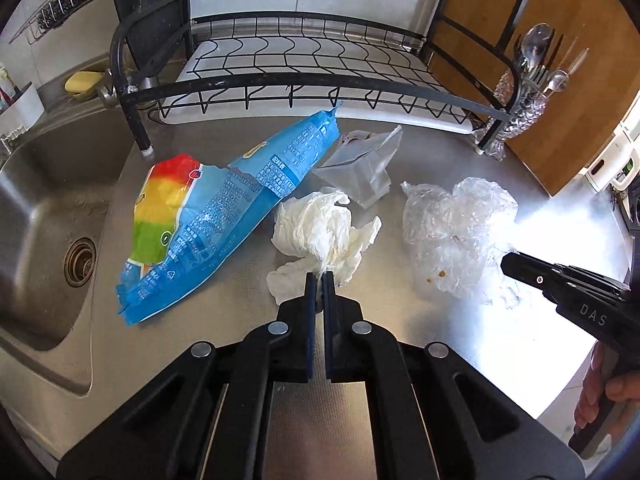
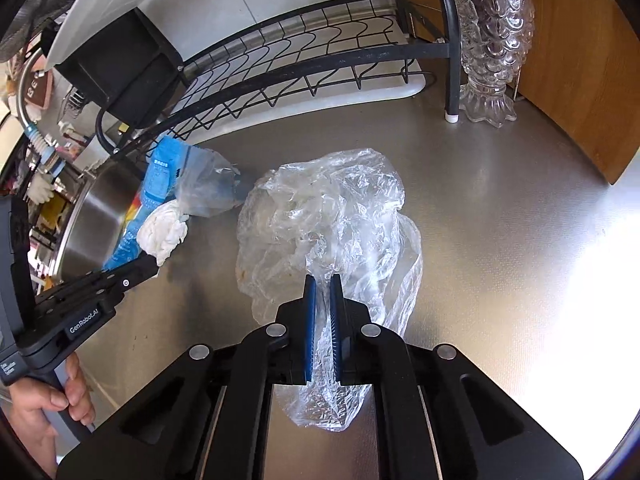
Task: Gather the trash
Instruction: 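Lower the tissue and plastic bag over the black bin and open both tools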
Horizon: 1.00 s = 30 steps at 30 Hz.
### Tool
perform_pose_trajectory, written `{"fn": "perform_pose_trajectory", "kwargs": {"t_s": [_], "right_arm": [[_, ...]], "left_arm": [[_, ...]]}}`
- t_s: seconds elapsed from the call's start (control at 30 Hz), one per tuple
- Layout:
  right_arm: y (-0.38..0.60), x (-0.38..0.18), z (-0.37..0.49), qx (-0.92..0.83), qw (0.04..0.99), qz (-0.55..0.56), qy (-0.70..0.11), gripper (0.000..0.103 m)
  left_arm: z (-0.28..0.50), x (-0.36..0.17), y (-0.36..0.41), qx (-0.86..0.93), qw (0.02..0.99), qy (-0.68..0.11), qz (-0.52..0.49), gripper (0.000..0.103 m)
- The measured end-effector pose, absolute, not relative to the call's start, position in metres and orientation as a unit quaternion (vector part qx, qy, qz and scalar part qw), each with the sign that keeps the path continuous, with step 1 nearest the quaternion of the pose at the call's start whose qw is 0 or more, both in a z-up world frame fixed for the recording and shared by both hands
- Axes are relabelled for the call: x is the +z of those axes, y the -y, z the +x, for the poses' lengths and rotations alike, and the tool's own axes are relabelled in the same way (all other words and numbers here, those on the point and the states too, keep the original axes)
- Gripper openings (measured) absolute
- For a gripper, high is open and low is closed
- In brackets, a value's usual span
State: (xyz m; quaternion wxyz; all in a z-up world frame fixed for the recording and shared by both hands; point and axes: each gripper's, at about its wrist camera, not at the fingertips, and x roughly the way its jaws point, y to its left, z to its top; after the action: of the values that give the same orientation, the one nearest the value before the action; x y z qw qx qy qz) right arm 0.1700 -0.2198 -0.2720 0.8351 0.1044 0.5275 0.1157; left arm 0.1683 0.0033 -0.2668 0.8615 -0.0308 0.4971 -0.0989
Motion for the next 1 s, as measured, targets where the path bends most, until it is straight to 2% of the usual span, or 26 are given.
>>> {"fn": "perform_pose_trajectory", "kwargs": {"t_s": [0.63,1.0], "right_arm": [[0.187,-0.224,0.020,0.110,0.856,0.119,-0.491,0.008],[0.168,-0.236,-0.071,0.119,0.842,0.108,-0.515,0.008]], "left_arm": [[-0.007,-0.238,-0.016,-0.149,0.865,-0.479,-0.029,0.002],[-0.096,-0.266,-0.029,-0.155,0.846,-0.509,-0.042,0.002]]}}
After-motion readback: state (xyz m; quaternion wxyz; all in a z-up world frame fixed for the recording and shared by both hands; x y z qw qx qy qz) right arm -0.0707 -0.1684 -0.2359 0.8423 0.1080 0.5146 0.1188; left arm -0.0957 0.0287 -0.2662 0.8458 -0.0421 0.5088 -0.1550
